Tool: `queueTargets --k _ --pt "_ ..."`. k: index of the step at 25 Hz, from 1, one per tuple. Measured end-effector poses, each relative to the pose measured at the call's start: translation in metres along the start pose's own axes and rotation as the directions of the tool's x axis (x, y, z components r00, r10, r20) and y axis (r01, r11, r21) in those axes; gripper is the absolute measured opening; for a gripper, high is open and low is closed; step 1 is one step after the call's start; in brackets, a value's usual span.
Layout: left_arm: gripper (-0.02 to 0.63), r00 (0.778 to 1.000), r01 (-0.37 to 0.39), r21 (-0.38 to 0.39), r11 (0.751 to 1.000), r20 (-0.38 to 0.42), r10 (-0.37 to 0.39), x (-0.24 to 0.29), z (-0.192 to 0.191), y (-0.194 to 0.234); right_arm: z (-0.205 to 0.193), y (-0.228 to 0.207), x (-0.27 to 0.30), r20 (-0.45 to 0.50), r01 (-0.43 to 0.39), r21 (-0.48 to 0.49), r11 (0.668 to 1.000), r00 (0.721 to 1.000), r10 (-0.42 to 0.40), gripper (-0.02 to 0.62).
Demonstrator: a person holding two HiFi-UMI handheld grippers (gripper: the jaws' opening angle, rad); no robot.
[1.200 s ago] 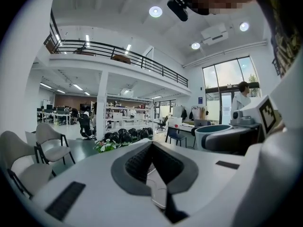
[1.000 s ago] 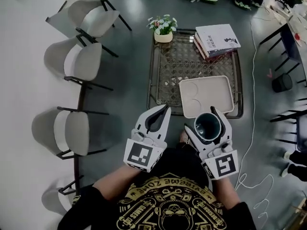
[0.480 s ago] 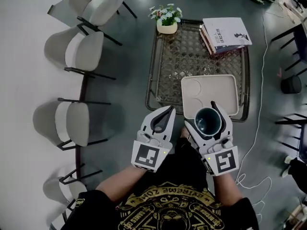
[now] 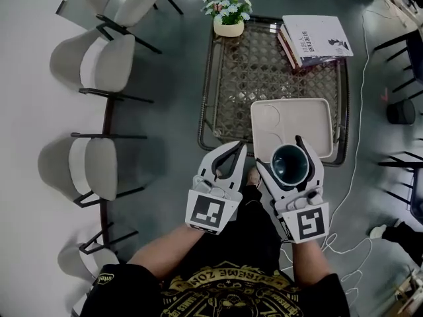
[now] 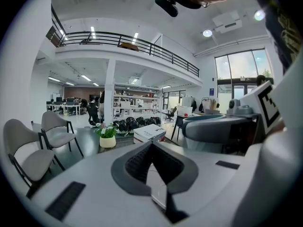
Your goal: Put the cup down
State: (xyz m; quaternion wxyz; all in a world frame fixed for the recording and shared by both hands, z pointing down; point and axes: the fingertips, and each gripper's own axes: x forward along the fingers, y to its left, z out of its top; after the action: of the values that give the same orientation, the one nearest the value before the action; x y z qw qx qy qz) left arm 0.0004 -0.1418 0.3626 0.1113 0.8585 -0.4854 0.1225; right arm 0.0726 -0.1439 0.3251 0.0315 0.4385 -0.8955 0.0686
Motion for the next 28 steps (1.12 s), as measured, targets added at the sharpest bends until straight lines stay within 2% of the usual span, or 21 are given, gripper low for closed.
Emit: queueTargets --k 8,15,28 --pt "-0.011 0.999 -0.007 -0.016 1.000 -0.039 0.006 0.017 -0.030 0.002 -0.031 -0.005 0.013 -0.003 0.002 -0.016 1.000 1.000 -0.002 0.391" --pt "-0.011 0.996 -0.048 -0.018 0.999 -0.076 0.046 0.027 -0.051 0.010 -0.051 -0.013 0.021 -0.002 0.001 -0.010 1.000 1.000 -0.001 0.391" --pt "-0.011 0.993 -0.018 -0.028 0.999 -0.118 0.015 0.039 -0.087 0.002 -0.078 -0.020 0.015 0.024 0.022 0.009 1.000 0.999 -0.023 0.391"
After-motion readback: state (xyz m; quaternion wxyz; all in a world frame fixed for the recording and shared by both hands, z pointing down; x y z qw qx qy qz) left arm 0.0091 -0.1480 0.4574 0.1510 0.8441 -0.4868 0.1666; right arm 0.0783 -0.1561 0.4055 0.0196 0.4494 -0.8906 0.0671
